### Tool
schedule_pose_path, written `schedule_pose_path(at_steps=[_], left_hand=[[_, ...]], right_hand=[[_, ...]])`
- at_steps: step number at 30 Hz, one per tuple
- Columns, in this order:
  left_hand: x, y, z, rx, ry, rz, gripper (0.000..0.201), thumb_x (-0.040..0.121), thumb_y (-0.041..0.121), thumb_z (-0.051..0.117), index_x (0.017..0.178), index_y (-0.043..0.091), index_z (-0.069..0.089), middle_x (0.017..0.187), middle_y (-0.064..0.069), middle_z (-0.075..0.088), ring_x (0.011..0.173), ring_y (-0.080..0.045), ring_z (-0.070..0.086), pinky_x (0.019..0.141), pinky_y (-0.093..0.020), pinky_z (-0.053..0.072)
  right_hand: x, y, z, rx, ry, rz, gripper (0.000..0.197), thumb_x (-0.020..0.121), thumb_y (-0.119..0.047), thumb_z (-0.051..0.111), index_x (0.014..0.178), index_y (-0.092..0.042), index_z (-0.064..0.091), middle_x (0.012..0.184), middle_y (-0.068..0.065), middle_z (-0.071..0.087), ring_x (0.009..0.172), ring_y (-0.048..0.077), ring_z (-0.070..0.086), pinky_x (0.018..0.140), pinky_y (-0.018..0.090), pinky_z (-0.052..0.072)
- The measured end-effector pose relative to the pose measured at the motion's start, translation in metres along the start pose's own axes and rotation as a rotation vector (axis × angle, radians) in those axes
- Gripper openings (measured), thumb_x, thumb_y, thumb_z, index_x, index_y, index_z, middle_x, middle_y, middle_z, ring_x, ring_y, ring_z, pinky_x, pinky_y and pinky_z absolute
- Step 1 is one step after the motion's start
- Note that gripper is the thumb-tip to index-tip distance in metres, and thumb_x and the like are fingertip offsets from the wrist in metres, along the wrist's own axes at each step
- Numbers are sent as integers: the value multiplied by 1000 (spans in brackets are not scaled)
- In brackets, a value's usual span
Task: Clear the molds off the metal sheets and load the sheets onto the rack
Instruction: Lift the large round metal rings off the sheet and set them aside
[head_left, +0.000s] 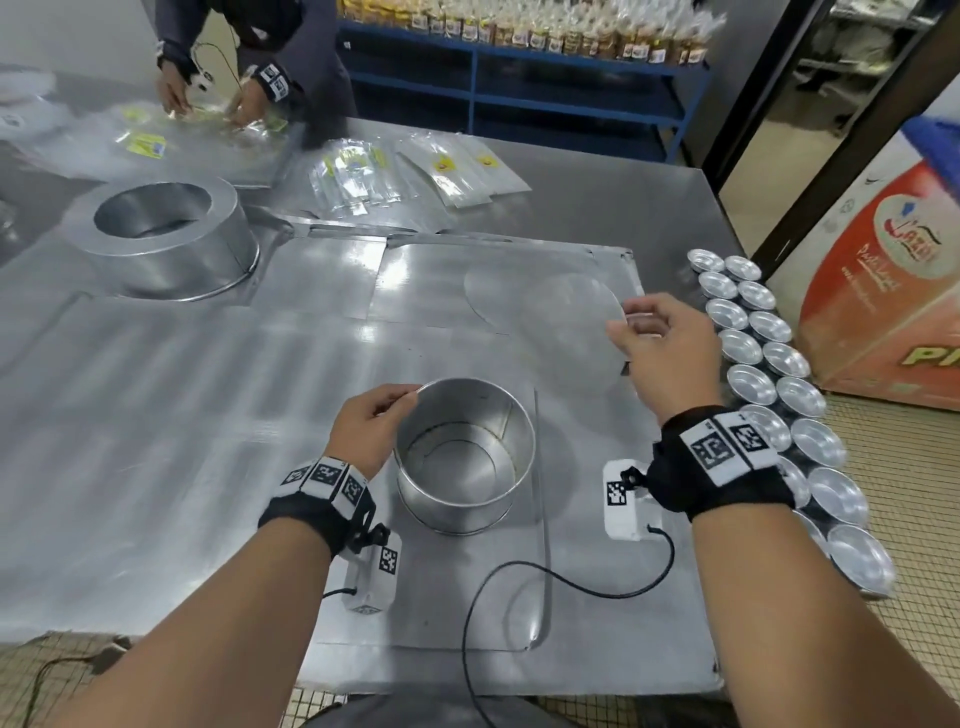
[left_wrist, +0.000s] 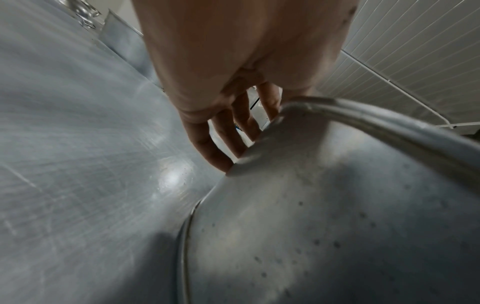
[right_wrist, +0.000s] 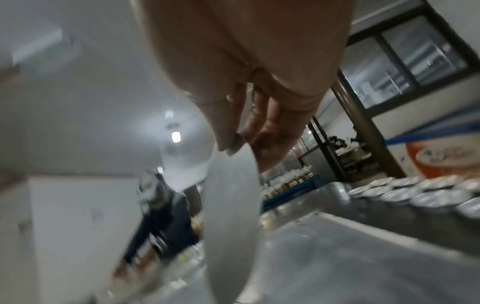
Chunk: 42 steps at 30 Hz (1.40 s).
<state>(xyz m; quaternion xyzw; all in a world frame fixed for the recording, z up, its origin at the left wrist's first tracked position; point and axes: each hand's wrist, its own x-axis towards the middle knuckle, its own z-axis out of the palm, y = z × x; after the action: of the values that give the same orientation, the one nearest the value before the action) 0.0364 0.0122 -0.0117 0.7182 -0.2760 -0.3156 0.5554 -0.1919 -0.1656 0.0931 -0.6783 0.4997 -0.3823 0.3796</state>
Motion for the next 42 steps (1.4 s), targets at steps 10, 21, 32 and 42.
schedule_pose_path(at_steps=[10, 21, 32, 42], left_hand=[[-5, 5, -9, -126, -84, -134, 19, 97, 19, 60, 108, 15, 74, 103, -7, 74, 101, -24, 69, 77, -32, 60], [-5, 16, -21, 116, -214, -181, 16, 92, 25, 67, 107, 22, 72, 98, -9, 71, 80, -29, 69, 58, -39, 61], [30, 62, -20, 346, -292, 5, 21, 84, 19, 68, 101, 7, 65, 87, -17, 69, 63, -39, 70, 54, -50, 60], [56, 95, 40, -220, -140, 32, 25, 86, 0, 58, 99, 20, 49, 108, -15, 66, 94, -38, 68, 57, -51, 60]], right_hand=[[-46, -5, 66, -182, -425, 173, 18, 73, -1, 79, 76, -17, 71, 73, 9, 71, 64, 26, 72, 62, 46, 63], [-71, 4, 106, -605, -431, 15, 22, 73, -9, 77, 95, -12, 77, 93, 8, 75, 89, 25, 71, 83, 35, 59], [-68, 9, 66, -344, -125, 78, 26, 82, -26, 78, 99, -7, 75, 94, 8, 75, 87, 23, 71, 87, 40, 56], [-44, -8, 50, 414, -5, 362, 19, 94, -9, 66, 112, -3, 67, 93, 11, 74, 77, 24, 76, 68, 30, 62]])
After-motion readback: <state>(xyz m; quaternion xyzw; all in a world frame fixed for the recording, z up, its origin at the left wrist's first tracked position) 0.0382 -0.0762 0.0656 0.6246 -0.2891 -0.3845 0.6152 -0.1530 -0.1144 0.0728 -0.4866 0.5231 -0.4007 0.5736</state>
